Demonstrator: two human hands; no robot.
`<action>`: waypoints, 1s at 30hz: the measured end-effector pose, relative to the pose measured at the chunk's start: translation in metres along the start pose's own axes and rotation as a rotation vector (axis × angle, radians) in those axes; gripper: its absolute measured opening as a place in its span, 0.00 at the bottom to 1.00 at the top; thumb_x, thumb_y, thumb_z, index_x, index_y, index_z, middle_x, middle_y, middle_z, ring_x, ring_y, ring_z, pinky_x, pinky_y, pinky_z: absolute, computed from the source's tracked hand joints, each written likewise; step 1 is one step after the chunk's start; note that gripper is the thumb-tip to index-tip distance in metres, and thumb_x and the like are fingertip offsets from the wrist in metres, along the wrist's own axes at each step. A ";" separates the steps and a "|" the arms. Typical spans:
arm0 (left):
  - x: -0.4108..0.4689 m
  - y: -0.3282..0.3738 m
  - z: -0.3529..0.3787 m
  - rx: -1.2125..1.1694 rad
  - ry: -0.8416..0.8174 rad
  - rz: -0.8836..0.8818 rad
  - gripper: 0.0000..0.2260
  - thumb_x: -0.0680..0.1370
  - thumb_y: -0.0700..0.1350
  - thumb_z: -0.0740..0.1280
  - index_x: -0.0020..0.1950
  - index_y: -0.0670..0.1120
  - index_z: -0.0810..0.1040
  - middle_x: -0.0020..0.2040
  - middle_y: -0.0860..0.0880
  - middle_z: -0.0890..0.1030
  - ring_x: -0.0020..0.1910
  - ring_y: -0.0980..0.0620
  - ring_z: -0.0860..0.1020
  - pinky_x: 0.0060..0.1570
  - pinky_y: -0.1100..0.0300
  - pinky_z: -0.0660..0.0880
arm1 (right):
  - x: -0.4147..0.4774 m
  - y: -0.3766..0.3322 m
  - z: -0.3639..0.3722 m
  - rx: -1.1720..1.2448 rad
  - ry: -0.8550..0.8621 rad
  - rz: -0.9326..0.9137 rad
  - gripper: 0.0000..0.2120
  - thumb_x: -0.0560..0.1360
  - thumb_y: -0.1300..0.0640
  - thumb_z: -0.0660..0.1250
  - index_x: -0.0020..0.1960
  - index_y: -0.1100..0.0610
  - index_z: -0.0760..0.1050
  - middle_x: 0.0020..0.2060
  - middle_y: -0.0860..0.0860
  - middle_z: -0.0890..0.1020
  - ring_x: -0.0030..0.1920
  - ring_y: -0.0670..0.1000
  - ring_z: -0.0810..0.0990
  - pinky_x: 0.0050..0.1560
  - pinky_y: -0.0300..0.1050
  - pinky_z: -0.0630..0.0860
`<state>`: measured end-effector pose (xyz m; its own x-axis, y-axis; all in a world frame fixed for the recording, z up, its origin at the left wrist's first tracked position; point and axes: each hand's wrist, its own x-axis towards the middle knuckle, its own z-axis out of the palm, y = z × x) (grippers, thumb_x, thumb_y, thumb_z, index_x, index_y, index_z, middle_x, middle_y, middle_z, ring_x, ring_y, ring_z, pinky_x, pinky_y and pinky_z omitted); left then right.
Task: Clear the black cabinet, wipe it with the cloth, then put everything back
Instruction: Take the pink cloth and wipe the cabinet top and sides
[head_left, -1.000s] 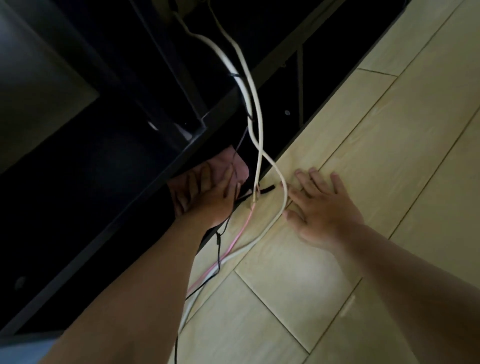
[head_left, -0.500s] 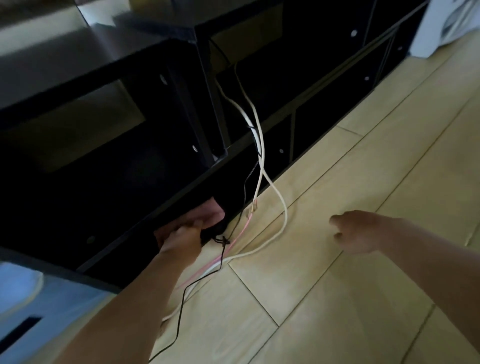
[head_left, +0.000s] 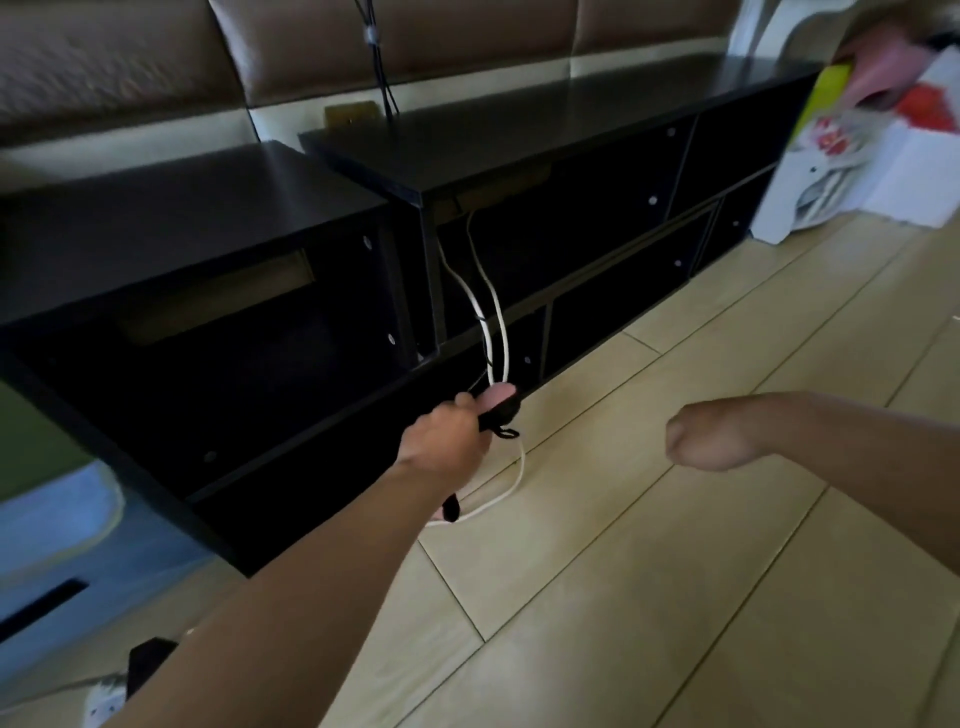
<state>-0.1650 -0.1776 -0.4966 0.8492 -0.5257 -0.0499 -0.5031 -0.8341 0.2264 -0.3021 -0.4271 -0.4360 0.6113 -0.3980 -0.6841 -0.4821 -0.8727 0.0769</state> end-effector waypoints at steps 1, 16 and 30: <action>-0.001 0.014 -0.002 0.003 0.008 0.031 0.15 0.81 0.55 0.63 0.59 0.45 0.70 0.55 0.45 0.79 0.53 0.41 0.80 0.52 0.47 0.79 | -0.006 0.000 -0.004 0.097 0.001 -0.005 0.16 0.80 0.49 0.58 0.59 0.57 0.76 0.54 0.56 0.82 0.51 0.55 0.82 0.54 0.49 0.79; 0.013 0.142 -0.033 0.374 0.073 0.280 0.18 0.79 0.60 0.63 0.59 0.47 0.70 0.51 0.51 0.77 0.45 0.47 0.80 0.43 0.51 0.79 | 0.038 0.017 -0.008 1.529 -0.250 -0.277 0.34 0.79 0.29 0.53 0.69 0.55 0.69 0.63 0.67 0.77 0.58 0.67 0.80 0.61 0.62 0.77; 0.093 0.228 -0.008 0.696 -0.043 0.498 0.20 0.76 0.38 0.71 0.60 0.47 0.64 0.49 0.50 0.65 0.49 0.51 0.71 0.46 0.58 0.72 | 0.106 0.082 -0.013 1.957 0.112 -0.229 0.07 0.77 0.67 0.66 0.46 0.62 0.83 0.42 0.61 0.86 0.42 0.60 0.86 0.41 0.51 0.84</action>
<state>-0.1994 -0.4153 -0.4417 0.5036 -0.8521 -0.1429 -0.8115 -0.4097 -0.4167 -0.2686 -0.5450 -0.4933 0.7443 -0.4240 -0.5160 -0.2667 0.5196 -0.8117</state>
